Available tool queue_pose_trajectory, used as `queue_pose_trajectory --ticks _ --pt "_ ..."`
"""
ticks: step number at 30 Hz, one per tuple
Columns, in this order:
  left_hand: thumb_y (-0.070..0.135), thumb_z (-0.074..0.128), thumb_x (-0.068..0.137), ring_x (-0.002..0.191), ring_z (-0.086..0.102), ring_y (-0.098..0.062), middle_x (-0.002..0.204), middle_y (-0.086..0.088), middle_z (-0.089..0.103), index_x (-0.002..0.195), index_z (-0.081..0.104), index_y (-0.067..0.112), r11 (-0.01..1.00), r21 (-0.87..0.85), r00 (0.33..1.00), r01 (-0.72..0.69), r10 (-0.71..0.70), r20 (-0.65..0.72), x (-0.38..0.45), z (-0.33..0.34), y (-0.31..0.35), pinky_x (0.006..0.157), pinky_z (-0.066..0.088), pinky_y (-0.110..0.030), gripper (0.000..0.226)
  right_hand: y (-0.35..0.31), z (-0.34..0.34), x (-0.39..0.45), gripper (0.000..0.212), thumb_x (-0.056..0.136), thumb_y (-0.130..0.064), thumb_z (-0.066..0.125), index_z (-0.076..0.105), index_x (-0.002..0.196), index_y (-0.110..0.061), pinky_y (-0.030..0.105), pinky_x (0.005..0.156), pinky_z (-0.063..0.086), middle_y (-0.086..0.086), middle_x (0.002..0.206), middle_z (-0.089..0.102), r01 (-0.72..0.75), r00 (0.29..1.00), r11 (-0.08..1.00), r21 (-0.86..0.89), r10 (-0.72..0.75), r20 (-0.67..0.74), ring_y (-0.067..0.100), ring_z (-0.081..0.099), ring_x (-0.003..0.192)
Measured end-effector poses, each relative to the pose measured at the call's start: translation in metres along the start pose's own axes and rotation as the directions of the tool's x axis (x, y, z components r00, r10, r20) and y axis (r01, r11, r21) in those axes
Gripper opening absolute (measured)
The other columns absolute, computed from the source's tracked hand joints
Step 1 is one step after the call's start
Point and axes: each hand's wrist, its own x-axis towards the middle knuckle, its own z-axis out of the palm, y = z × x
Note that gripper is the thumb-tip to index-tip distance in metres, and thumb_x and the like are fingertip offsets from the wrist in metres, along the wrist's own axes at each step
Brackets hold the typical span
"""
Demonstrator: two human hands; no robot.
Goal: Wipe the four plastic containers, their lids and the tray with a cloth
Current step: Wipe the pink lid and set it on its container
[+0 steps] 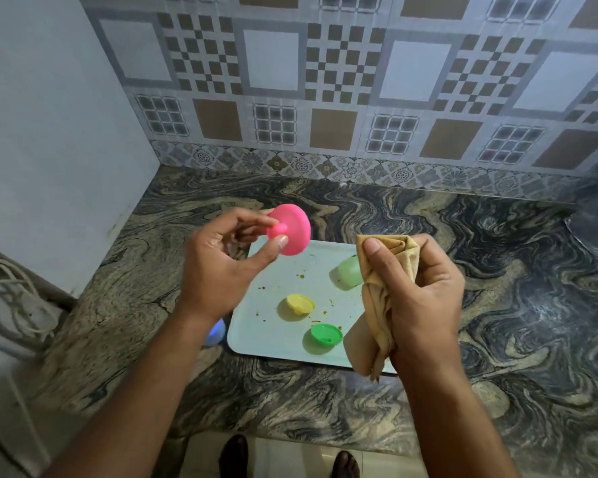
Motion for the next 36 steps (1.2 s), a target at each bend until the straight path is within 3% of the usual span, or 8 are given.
queue_pose_trajectory --ticks 6,10,13,16,19,24,29,36 --pt "0.01 0.091 0.078 0.087 0.077 -0.019 0.092 0.002 0.08 0.089 0.078 0.025 0.909 0.355 0.976 0.219 -0.209 -0.068 0.019 -0.066 -0.06 0.081 0.062 -0.027 0.023 0.005 -0.001 0.003 0.02 0.09 -0.012 0.078 0.061 0.08 -0.011 0.017 0.052 0.042 -0.012 0.063 0.061 0.001 1.0 1.0 -0.021 0.0 0.003 0.002 0.048 0.057" --pt "0.015 0.092 0.074 0.08 0.076 -0.019 0.085 0.002 0.079 0.082 0.077 0.027 0.764 0.565 0.936 0.311 -0.348 -0.046 0.018 -0.091 -0.107 0.081 0.064 -0.043 0.021 0.009 0.007 -0.001 0.026 0.084 -0.023 0.08 0.064 0.087 -0.002 0.017 0.051 0.042 -0.003 0.067 0.06 -0.003 0.999 1.0 -0.013 0.003 0.034 0.003 0.049 0.058" --pt "0.017 0.092 0.07 0.077 0.075 -0.019 0.081 0.003 0.079 0.076 0.075 0.032 0.695 0.647 0.922 0.314 -0.385 -0.034 0.011 -0.096 -0.125 0.078 0.063 -0.042 0.023 0.012 0.011 -0.003 0.024 0.085 -0.02 0.079 0.062 0.084 -0.004 0.017 0.05 0.041 -0.003 0.066 0.057 -0.01 0.998 0.999 -0.036 0.012 0.059 0.003 0.047 0.057" --pt "0.016 0.093 0.072 0.081 0.074 -0.021 0.085 0.0 0.078 0.081 0.077 0.025 0.67 0.677 0.913 0.306 -0.408 -0.008 0.008 -0.094 -0.135 0.081 0.061 -0.041 0.02 0.017 0.013 -0.004 0.03 0.089 -0.015 0.08 0.058 0.07 -0.022 0.019 0.051 0.04 -0.009 0.063 0.057 -0.024 0.996 0.996 -0.082 0.031 0.084 0.005 0.045 0.057" --pt "0.019 0.093 0.074 0.08 0.072 -0.021 0.087 0.001 0.078 0.082 0.077 0.025 0.637 0.702 0.897 0.318 -0.443 -0.005 0.007 -0.093 -0.141 0.079 0.061 -0.04 0.019 0.02 0.015 -0.005 0.032 0.09 -0.015 0.081 0.057 0.071 -0.021 0.023 0.053 0.039 -0.001 0.067 0.056 -0.027 0.994 0.994 -0.103 0.037 0.098 0.01 0.045 0.061" --pt "0.021 0.093 0.074 0.08 0.072 -0.022 0.087 0.001 0.077 0.084 0.077 0.024 0.602 0.719 0.87 0.348 -0.494 -0.007 0.007 -0.09 -0.147 0.079 0.062 -0.041 0.018 0.021 0.016 -0.006 0.034 0.091 -0.014 0.08 0.056 0.069 -0.023 0.02 0.053 0.041 -0.006 0.065 0.057 -0.013 0.993 0.994 -0.112 0.025 0.113 0.007 0.046 0.059" --pt "0.023 0.093 0.074 0.083 0.072 -0.021 0.089 0.001 0.077 0.085 0.078 0.024 0.588 0.73 0.868 0.349 -0.496 -0.016 0.008 -0.088 -0.151 0.08 0.061 -0.039 0.019 0.024 0.016 -0.005 0.035 0.09 -0.016 0.081 0.058 0.067 -0.026 0.023 0.054 0.041 0.001 0.071 0.058 -0.009 0.993 0.992 -0.127 0.024 0.113 0.01 0.047 0.062" --pt "0.025 0.093 0.072 0.081 0.073 -0.02 0.087 0.002 0.077 0.086 0.077 0.026 0.569 0.734 0.87 0.371 -0.489 -0.061 0.004 -0.084 -0.155 0.075 0.064 -0.043 0.021 0.025 0.013 -0.001 0.035 0.091 -0.011 0.08 0.058 0.069 -0.025 0.02 0.054 0.043 -0.01 0.064 0.06 -0.002 0.995 0.994 -0.109 0.013 0.099 0.005 0.049 0.058"
